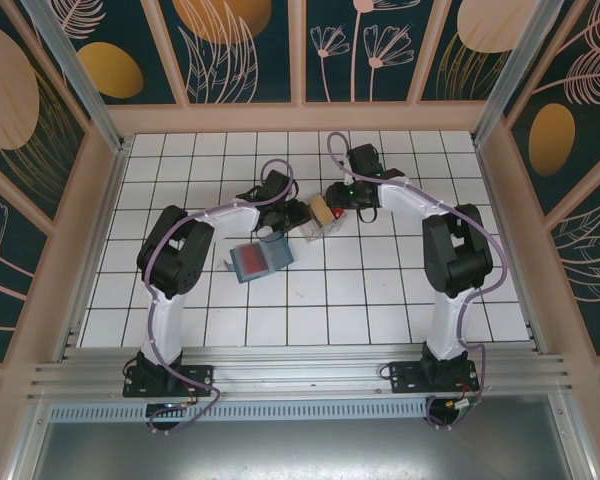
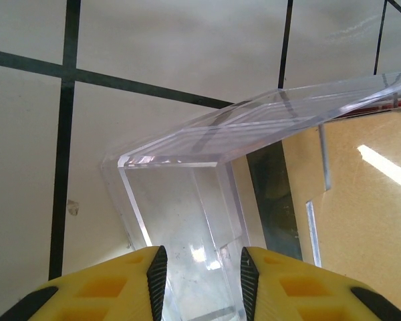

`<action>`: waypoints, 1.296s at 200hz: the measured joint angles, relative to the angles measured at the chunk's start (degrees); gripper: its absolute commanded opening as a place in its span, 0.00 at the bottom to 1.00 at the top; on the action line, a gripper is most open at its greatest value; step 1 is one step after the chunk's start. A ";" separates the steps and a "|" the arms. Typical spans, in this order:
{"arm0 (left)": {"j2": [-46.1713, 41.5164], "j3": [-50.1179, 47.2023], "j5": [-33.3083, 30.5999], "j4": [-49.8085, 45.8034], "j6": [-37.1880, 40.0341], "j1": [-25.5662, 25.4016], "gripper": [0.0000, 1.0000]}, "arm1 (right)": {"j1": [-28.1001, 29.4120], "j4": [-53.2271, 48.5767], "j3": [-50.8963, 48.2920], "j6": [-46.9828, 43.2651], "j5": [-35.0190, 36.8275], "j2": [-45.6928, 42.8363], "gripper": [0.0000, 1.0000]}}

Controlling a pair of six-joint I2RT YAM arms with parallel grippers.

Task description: Put the credit cards into the card holder

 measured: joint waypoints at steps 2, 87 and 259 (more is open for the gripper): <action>0.00 0.00 0.00 0.00 -0.02 0.00 0.37 | 0.00 -0.02 0.04 -0.04 0.02 0.13 0.49; 0.00 -1.11 0.15 2.23 -0.07 0.00 0.37 | 0.42 -1.16 0.37 -0.83 2.95 1.75 0.49; -0.22 -2.21 0.17 4.20 -0.11 0.00 0.37 | 0.48 -2.16 2.01 -1.01 4.13 0.07 0.49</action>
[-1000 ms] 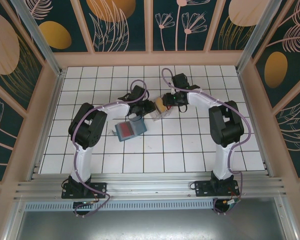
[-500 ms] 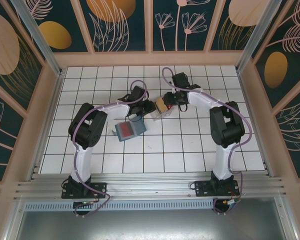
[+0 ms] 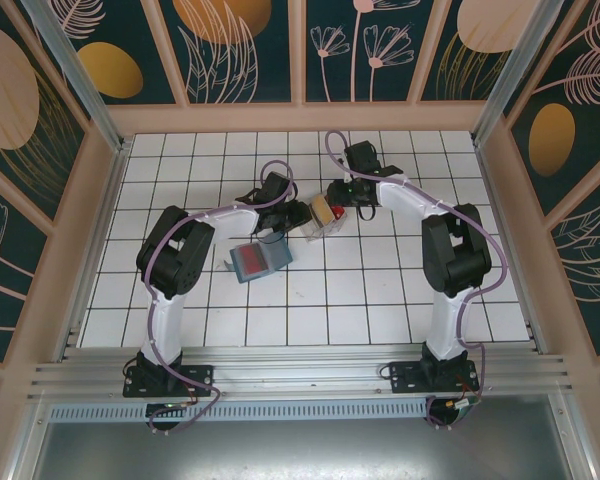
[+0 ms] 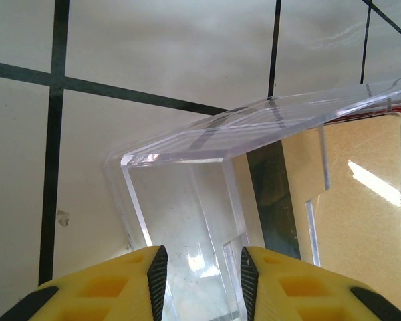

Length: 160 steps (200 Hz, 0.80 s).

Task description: Put the credit cards into the card holder

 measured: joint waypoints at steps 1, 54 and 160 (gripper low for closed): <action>0.00 0.00 0.00 -0.02 0.00 0.00 0.37 | 0.00 -0.02 0.00 0.00 0.00 0.00 0.48; 0.00 0.00 0.00 0.00 0.00 0.00 0.37 | 0.31 -0.37 -0.07 -0.02 -0.35 0.28 0.48; -0.11 -0.68 0.00 0.96 -0.17 0.00 0.37 | 0.35 -0.81 -0.11 -0.22 1.33 1.73 0.47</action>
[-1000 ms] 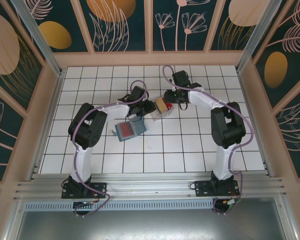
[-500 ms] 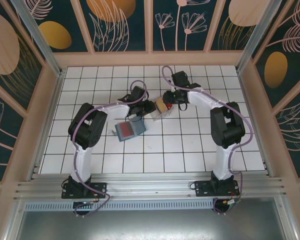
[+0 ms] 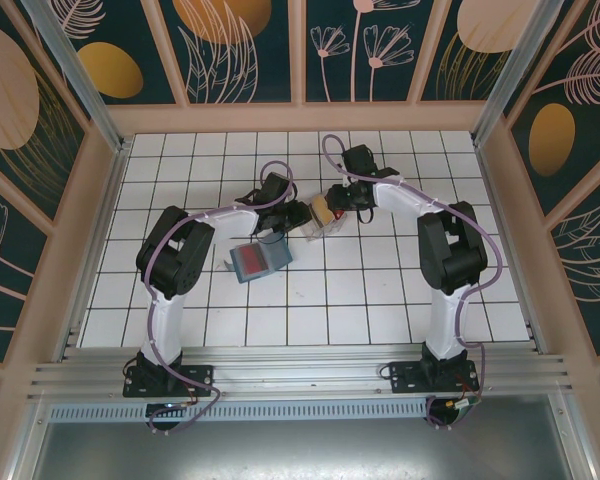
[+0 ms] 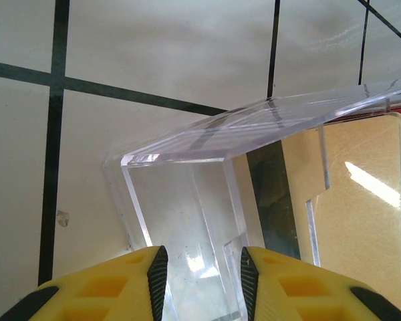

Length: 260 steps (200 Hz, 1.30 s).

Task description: Put the credit cards into the card holder

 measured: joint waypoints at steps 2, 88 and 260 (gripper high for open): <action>0.00 0.00 0.00 0.00 0.00 0.00 0.37 | 0.00 0.00 0.00 0.00 0.00 0.00 0.47; -0.33 -1.09 0.00 1.62 -0.02 0.00 0.36 | -0.63 0.00 -0.04 0.00 0.13 -1.64 0.44; -0.44 -1.33 -0.02 1.95 -0.24 0.00 0.36 | -1.03 0.42 -0.76 -0.17 -2.29 -4.85 0.10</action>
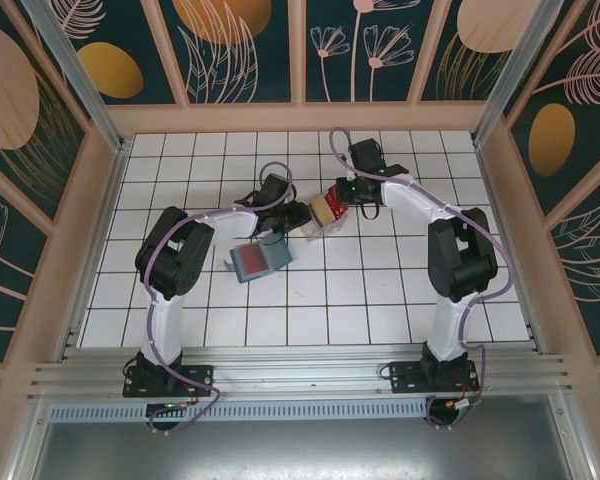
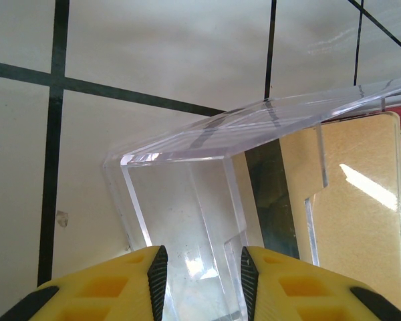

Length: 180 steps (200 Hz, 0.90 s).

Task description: Put the credit cards into the card holder

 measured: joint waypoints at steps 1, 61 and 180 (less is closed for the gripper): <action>0.00 0.00 0.00 0.00 0.00 0.00 0.36 | 0.00 0.00 0.00 0.00 0.00 -0.04 0.10; -0.09 0.00 0.00 -0.02 0.00 -0.02 0.37 | -0.11 0.00 -0.04 0.02 -0.81 -2.27 0.06; -7.34 -0.31 -2.38 -7.85 0.46 -0.02 0.37 | -0.63 4.61 -5.73 4.92 -13.70 -12.13 0.05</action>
